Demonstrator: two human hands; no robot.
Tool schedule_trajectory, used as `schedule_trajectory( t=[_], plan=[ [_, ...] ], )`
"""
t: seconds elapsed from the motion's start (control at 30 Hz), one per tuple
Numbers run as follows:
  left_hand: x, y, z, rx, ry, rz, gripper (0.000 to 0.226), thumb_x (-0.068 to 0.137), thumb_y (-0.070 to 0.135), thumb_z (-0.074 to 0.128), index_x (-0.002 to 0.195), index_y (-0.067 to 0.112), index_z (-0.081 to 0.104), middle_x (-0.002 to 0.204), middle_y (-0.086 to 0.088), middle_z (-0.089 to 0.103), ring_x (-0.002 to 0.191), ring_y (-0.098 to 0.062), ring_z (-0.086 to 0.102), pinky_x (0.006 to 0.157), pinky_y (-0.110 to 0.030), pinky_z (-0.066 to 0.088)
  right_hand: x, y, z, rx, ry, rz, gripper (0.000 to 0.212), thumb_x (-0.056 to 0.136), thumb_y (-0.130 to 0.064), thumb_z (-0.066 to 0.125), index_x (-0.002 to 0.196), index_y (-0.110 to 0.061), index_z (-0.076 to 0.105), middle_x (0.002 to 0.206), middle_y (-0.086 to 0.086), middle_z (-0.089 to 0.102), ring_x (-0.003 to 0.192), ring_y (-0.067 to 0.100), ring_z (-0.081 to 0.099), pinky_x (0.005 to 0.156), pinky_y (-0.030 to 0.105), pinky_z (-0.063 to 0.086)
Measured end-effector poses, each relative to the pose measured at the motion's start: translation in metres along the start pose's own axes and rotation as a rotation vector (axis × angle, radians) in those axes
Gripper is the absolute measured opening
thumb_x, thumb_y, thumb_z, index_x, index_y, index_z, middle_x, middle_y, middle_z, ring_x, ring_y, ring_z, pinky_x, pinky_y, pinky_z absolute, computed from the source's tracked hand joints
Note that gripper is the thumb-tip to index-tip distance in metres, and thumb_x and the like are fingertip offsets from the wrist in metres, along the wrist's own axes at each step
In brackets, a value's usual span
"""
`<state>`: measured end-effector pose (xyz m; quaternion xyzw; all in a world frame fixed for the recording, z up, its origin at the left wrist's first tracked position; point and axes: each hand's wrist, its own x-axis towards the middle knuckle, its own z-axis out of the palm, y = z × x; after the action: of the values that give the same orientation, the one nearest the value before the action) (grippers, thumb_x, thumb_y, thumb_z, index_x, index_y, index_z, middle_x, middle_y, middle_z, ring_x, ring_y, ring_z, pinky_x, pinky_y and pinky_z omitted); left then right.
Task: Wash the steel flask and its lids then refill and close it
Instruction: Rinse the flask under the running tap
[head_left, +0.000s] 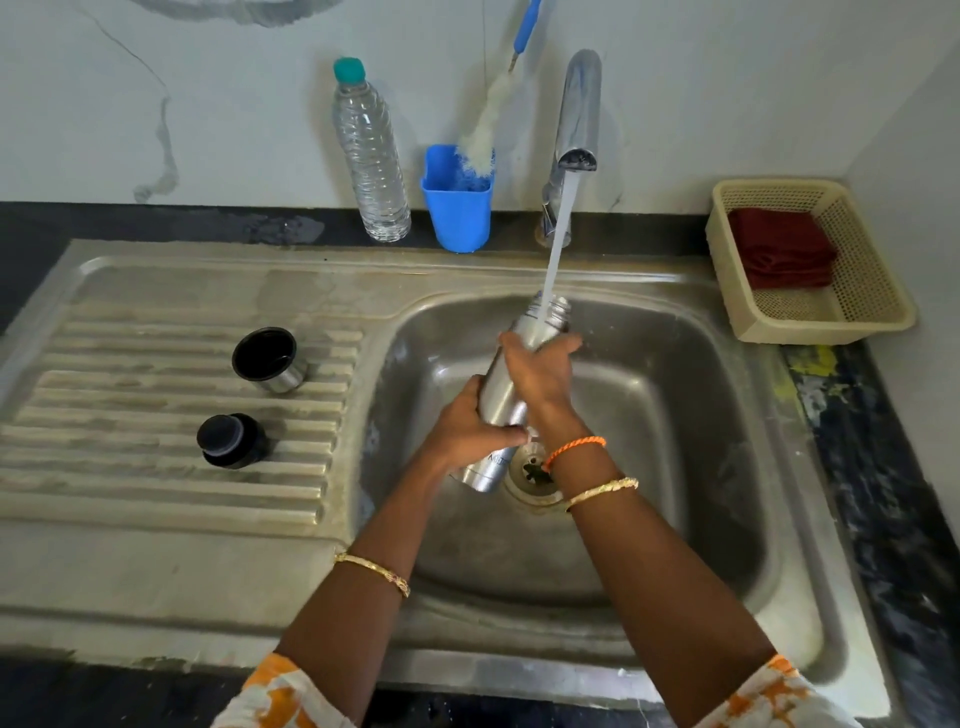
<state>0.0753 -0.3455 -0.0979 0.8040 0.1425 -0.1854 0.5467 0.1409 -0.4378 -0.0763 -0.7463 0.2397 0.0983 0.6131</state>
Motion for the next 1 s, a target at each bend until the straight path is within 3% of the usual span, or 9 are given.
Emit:
schedule_trajectory(
  t=[0.13,0.2,0.33,0.43,0.5,0.6,0.8,0.9,1.0],
  plan=[
    [-0.013,0.012,-0.011,-0.238,-0.321,-0.102,0.065,0.059,0.025,0.084,0.116,0.023,0.053,0.104,-0.004,0.069,0.088,-0.014,0.067,0.075,-0.027,0.054,0.020,-0.030,-0.033,0.368,-0.289,0.132,0.020,0.080,-0.034,0.070,0.074,-0.015,0.068,0.078,0.008,0.065,0.072,0.023,0.063,0.077,0.039,0.055],
    [-0.016,0.014,-0.014,-0.357,-0.443,-0.185,0.066,0.050,0.036,0.078,0.111,0.020,0.056,0.097,-0.006,0.072,0.088,-0.021,0.068,0.081,-0.034,0.055,0.028,-0.034,-0.042,0.512,-0.415,0.167,0.028,0.085,-0.030,0.062,0.062,-0.015,0.069,0.072,0.010,0.064,0.067,0.023,0.061,0.073,0.036,0.052],
    [-0.009,0.019,0.002,-0.363,-0.307,-0.148,0.063,0.050,0.034,0.081,0.107,0.019,0.059,0.095,-0.006,0.073,0.086,-0.021,0.069,0.075,-0.032,0.056,0.025,-0.032,-0.024,0.141,-0.088,0.007,0.023,0.078,-0.032,0.072,0.088,-0.013,0.063,0.090,0.010,0.066,0.082,0.027,0.062,0.076,0.034,0.051],
    [0.003,0.019,0.017,-0.288,-0.096,-0.066,0.056,0.059,0.014,0.086,0.105,0.018,0.055,0.094,-0.005,0.071,0.079,-0.018,0.070,0.072,-0.034,0.059,0.013,-0.024,-0.008,-0.289,0.154,-0.163,0.063,0.077,-0.034,0.068,0.126,-0.005,0.042,0.123,0.016,0.056,0.111,0.032,0.054,0.093,0.038,0.046],
    [0.004,0.019,0.015,-0.199,-0.041,-0.056,0.064,0.055,0.019,0.087,0.110,0.019,0.054,0.098,-0.004,0.071,0.080,-0.018,0.071,0.075,-0.037,0.060,0.020,-0.031,-0.011,-0.204,0.124,-0.065,0.057,0.077,-0.037,0.068,0.121,-0.008,0.047,0.117,0.015,0.060,0.104,0.032,0.059,0.089,0.038,0.049],
    [-0.009,0.025,-0.002,-0.184,-0.185,-0.097,0.066,0.058,0.027,0.084,0.116,0.018,0.054,0.095,-0.003,0.070,0.076,-0.014,0.069,0.063,-0.025,0.056,0.040,-0.042,-0.027,0.200,-0.155,0.182,0.029,0.078,-0.041,0.069,0.081,-0.013,0.064,0.084,0.011,0.068,0.070,0.023,0.063,0.074,0.034,0.055],
    [-0.014,0.016,-0.007,-0.797,-0.654,-0.149,0.082,0.054,0.036,0.080,0.123,0.001,0.052,0.091,-0.019,0.067,0.075,-0.032,0.066,0.069,-0.036,0.056,0.023,-0.030,-0.037,0.846,-0.576,0.180,0.051,0.078,-0.058,0.055,0.070,-0.009,0.066,0.070,0.007,0.065,0.068,0.020,0.061,0.072,0.031,0.049],
    [-0.014,0.011,-0.002,-0.874,-0.652,-0.113,0.082,0.055,0.039,0.080,0.122,0.000,0.052,0.090,-0.019,0.065,0.073,-0.033,0.065,0.068,-0.036,0.055,0.018,-0.027,-0.029,0.755,-0.508,0.169,0.053,0.081,-0.063,0.054,0.082,-0.011,0.066,0.080,0.008,0.066,0.072,0.020,0.063,0.072,0.031,0.054],
    [-0.020,0.022,-0.004,-0.808,-0.443,-0.085,0.054,0.068,0.040,0.074,0.105,0.002,0.062,0.084,-0.017,0.069,0.068,-0.029,0.067,0.063,-0.034,0.057,0.010,-0.024,-0.018,0.364,-0.305,0.095,0.072,0.072,-0.074,0.052,0.105,-0.012,0.063,0.102,0.014,0.066,0.089,0.025,0.066,0.087,0.042,0.053]
  ],
)
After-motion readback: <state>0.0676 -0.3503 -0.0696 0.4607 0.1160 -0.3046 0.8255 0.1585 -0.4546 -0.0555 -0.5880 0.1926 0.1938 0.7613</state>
